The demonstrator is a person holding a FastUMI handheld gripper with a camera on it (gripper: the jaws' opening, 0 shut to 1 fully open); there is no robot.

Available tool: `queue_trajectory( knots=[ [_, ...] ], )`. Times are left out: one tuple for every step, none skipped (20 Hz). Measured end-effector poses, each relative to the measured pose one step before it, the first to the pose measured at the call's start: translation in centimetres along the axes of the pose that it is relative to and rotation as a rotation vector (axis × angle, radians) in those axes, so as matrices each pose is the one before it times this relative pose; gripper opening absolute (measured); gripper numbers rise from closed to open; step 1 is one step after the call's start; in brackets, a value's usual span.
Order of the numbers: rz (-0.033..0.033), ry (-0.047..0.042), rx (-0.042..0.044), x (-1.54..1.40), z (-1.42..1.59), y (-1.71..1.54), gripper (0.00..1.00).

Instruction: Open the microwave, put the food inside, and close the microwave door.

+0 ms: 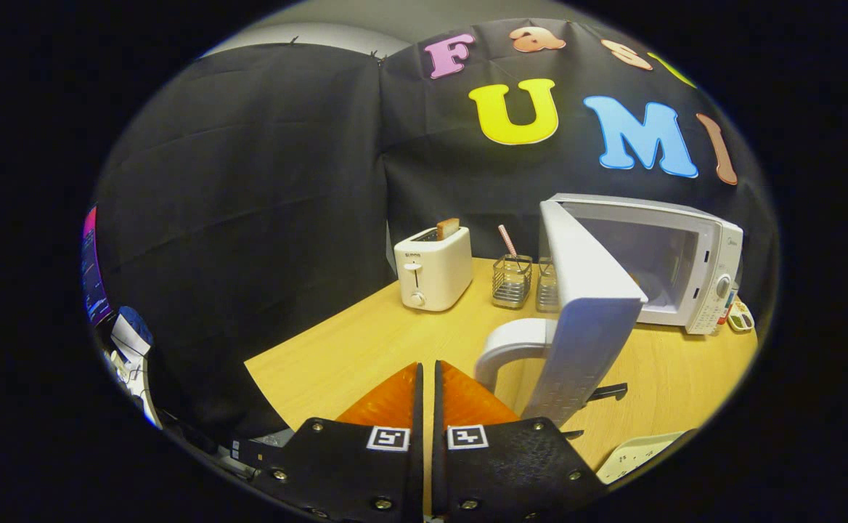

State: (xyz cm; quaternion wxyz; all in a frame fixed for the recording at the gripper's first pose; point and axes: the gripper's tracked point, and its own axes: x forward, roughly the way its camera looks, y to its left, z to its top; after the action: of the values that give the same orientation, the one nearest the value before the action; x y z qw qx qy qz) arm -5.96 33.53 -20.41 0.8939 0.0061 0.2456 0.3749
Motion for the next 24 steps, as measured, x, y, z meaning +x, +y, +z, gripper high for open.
queue_trajectory(
  knots=[
    [0.00585,0.00517,0.00599,0.116,-0.158,-0.109,0.01],
    [-0.00332,0.00186,-0.00359,-0.042,0.021,-0.253,0.01],
    [-0.00585,0.00072,-0.00444,-0.197,0.067,-0.217,0.01],
    [-0.00292,0.00098,0.00059,-0.126,0.061,-0.492,0.01],
    [-0.0013,0.00238,0.00454,-0.035,-0.06,-0.498,0.01],
    [-0.00477,0.00177,0.00519,0.004,0.095,-0.563,0.01],
    [-0.00942,-0.00068,0.0054,-0.155,0.156,-0.606,0.01],
    [-0.01107,-0.0001,0.00593,-0.116,0.172,-0.717,0.01],
    [-0.01176,-0.00017,0.00647,-0.114,0.108,-0.782,0.01],
    [-0.01113,-0.00025,0.0072,-0.13,0.145,-0.906,0.01],
    [-0.01128,-0.00069,0.00718,-0.053,0.133,-0.769,0.01],
    [-0.01364,-0.00258,0.00551,-0.16,0.222,-0.868,0.01],
    [-0.01462,-0.00131,0.00329,-0.059,0.143,-0.955,0.01],
    [-0.01406,-0.00134,0.00236,0.007,0.153,-0.971,0.01],
    [-0.01421,-0.00041,0.00331,0.028,0.057,-0.949,0.01],
    [-0.01394,-0.00042,0.00453,0.046,0.184,-0.987,0.01],
    [-0.01516,-0.00107,0.00389,0.007,0.231,-0.907,0.01],
    [-0.01523,-0.00389,0.00346,-0.058,0.294,-0.962,0.01],
    [-0.01269,-0.00386,0.00378,0.142,0.151,-0.888,0.01],
    [-0.01236,-0.00326,0.00315,0.1,0.217,-0.912,0.01],
    [-0.01004,-0.0016,0.00326,0.038,0.089,-0.84,0.01],
    [-0.01245,-0.00158,0.0024,0.077,0.233,-0.89,0.01],
    [-0.01271,-0.00157,0.00307,0.141,0.083,-0.884,0.01],
    [-0.01095,-0.00107,0.00545,0.252,0.164,-0.858,0.01]
  ],
)
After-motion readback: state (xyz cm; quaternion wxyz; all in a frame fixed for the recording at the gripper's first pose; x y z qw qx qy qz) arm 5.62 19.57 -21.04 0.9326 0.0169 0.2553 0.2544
